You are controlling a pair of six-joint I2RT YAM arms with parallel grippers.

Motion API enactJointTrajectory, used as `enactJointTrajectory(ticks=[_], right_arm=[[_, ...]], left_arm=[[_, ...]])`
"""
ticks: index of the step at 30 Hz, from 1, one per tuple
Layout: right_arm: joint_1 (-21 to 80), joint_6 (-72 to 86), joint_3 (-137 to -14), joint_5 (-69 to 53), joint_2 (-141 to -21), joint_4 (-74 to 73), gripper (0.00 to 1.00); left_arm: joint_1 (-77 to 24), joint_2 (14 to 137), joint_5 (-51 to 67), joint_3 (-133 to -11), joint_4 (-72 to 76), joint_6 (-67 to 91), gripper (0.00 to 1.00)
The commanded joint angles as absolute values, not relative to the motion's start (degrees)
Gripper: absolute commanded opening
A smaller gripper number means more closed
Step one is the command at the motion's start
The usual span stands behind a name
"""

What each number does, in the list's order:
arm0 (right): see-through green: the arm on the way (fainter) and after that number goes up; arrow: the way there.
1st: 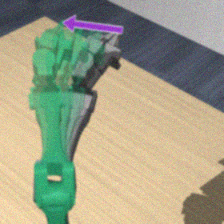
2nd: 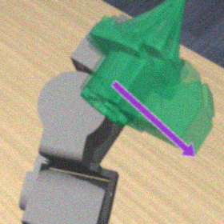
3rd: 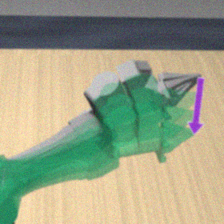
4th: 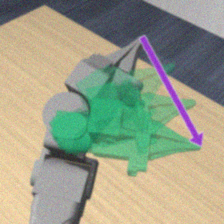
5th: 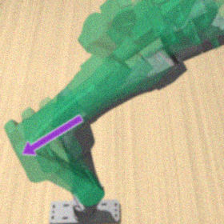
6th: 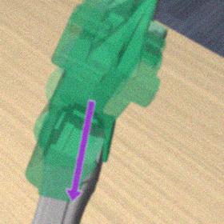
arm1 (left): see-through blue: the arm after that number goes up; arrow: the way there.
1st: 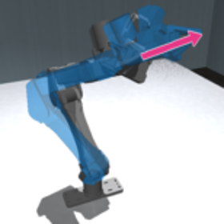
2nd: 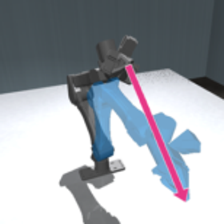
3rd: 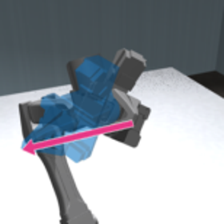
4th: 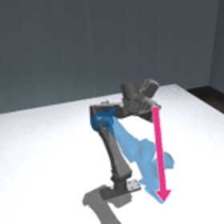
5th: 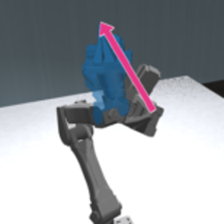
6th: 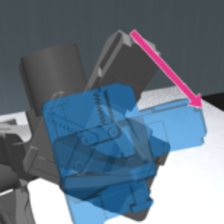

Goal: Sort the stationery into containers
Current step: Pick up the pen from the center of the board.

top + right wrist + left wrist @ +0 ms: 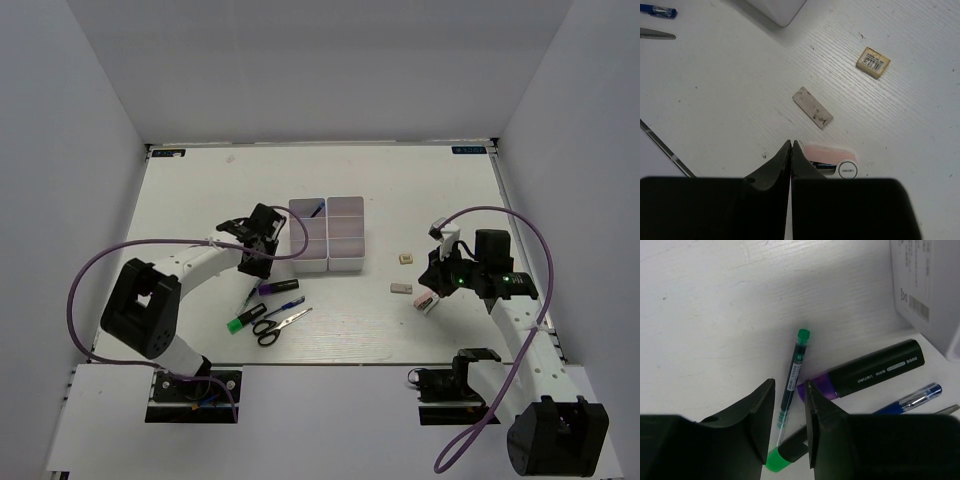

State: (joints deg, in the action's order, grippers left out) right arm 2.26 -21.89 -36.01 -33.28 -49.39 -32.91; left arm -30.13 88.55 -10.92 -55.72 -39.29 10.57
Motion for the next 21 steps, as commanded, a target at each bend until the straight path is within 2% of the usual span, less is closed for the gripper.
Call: enactJointTrajectory(ticks=[1,5,13,16,17,18,21], right_arm=[[2.2,-21.2,-37.3,-32.8,-48.6,-31.7,0.01],[2.1,-21.3,-37.2,-32.8,-48.1,-31.8,0.01],[2.1,-21.4,-37.3,-32.7,-47.5,-31.9,0.03],[2.0,-21.4,-37.2,-32.6,-47.2,-31.9,0.03],[2.0,-21.4,-37.3,-32.7,-47.0,-31.9,0.03],[2.0,-21.4,-37.2,-32.7,-47.0,-31.9,0.03],[1.9,-21.4,-37.2,-32.7,-46.8,-32.0,0.03]], left_arm=[[-29.9,89.7,-9.4,-54.5,-36.7,11.9,0.42],[-29.6,91.8,-8.0,-53.7,-34.9,12.9,0.44],[-29.3,93.2,-9.2,-51.5,-32.9,13.0,0.42],[-29.0,93.6,-10.3,-49.6,-31.6,13.5,0.33],[-28.8,93.8,-10.7,-48.4,-30.9,14.0,0.2],[-28.7,94.0,-10.9,-48.4,-30.8,14.2,0.13],[-28.6,93.1,-11.2,-48.8,-31.5,14.7,0.01]])
